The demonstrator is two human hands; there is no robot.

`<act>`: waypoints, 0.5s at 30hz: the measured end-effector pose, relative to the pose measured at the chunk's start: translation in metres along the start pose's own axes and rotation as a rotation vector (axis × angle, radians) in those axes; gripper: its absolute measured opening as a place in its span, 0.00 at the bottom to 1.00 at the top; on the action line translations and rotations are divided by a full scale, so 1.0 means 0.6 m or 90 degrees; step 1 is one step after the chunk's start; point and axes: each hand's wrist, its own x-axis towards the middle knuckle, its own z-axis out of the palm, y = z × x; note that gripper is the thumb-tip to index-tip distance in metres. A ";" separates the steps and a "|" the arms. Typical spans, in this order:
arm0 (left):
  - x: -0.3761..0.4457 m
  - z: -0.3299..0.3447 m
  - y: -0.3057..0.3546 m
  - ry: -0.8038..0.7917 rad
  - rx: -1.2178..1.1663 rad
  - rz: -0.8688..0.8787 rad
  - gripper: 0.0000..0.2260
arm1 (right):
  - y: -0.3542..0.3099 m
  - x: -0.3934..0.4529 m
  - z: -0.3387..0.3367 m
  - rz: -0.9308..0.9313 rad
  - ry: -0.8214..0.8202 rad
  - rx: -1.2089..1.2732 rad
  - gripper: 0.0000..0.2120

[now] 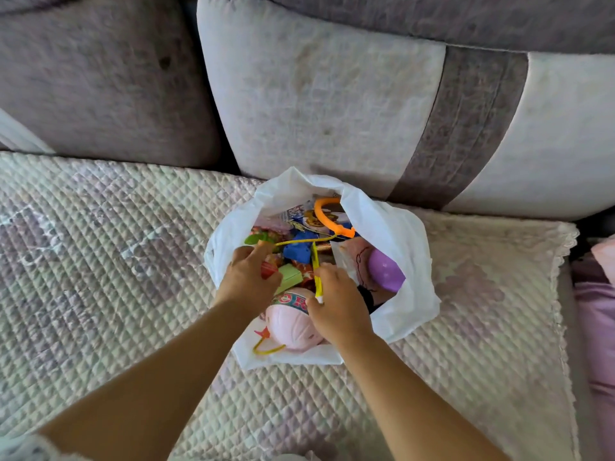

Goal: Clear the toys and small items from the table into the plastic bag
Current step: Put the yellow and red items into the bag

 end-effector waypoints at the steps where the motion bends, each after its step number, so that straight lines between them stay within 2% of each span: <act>1: 0.002 0.002 0.000 -0.002 -0.009 0.000 0.23 | 0.001 0.000 0.000 0.002 0.002 -0.004 0.16; 7: -0.028 -0.011 0.010 -0.002 0.006 -0.036 0.23 | 0.002 -0.024 -0.020 -0.007 0.004 0.004 0.18; 11: -0.085 -0.039 0.014 -0.004 -0.042 -0.059 0.16 | -0.009 -0.045 -0.047 -0.025 0.017 0.015 0.20; 13: -0.120 -0.056 0.010 -0.009 -0.059 -0.069 0.12 | -0.019 -0.060 -0.062 -0.032 0.023 0.034 0.19; 15: -0.158 -0.079 -0.003 -0.001 -0.086 -0.077 0.11 | -0.034 -0.085 -0.076 -0.043 0.039 0.065 0.15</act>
